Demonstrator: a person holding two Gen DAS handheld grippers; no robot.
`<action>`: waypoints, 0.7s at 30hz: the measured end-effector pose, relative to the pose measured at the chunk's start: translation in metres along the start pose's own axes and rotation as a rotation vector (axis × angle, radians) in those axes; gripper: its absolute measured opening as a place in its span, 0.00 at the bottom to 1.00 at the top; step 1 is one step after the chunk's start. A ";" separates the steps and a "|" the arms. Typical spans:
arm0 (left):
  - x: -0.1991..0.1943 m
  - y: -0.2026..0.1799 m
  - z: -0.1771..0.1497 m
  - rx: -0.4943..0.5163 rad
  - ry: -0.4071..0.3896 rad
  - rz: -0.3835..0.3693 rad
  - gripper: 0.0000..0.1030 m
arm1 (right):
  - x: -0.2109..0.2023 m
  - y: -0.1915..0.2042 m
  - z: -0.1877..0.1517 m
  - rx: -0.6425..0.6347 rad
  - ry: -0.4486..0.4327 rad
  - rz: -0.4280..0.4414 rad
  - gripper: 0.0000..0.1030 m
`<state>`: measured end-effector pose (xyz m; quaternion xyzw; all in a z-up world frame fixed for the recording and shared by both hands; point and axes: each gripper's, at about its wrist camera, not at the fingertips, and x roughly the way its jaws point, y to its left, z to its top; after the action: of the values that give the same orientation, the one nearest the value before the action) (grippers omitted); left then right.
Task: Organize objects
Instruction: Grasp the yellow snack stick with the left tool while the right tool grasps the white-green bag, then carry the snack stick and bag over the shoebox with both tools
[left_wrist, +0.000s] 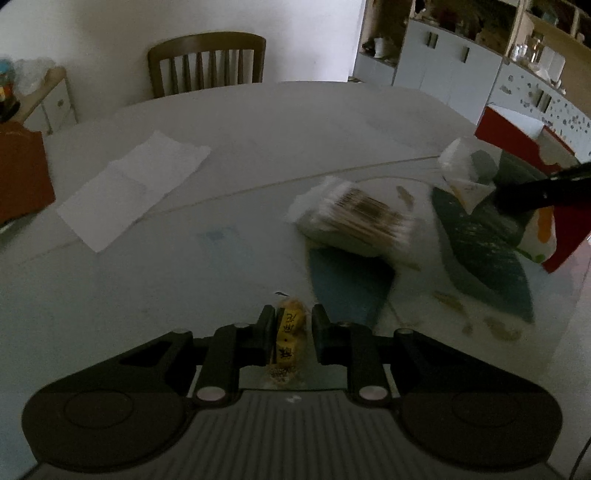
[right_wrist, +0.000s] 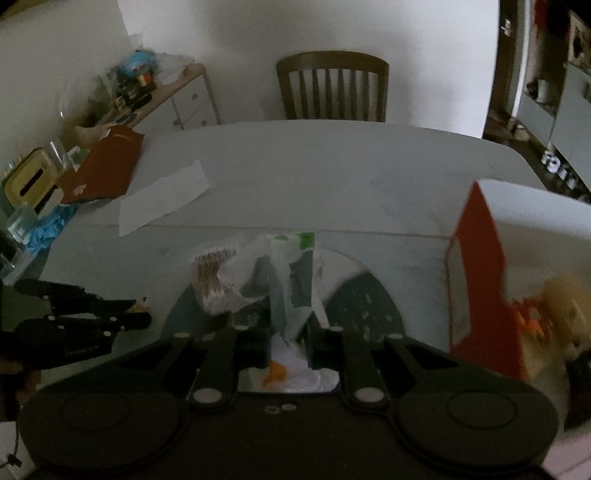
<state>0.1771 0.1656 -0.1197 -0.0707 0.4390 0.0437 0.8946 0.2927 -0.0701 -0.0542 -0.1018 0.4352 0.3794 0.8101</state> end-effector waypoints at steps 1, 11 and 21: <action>-0.004 -0.003 -0.001 -0.010 0.003 -0.005 0.19 | -0.004 -0.001 -0.002 0.009 0.000 -0.001 0.15; -0.043 -0.049 0.006 -0.067 -0.008 -0.079 0.19 | -0.054 -0.012 -0.025 0.077 -0.036 -0.003 0.15; -0.065 -0.109 0.016 -0.077 -0.036 -0.156 0.19 | -0.097 -0.038 -0.044 0.094 -0.082 -0.025 0.15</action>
<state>0.1652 0.0602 -0.0484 -0.1383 0.4139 -0.0081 0.8997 0.2592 -0.1695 -0.0113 -0.0535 0.4179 0.3520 0.8358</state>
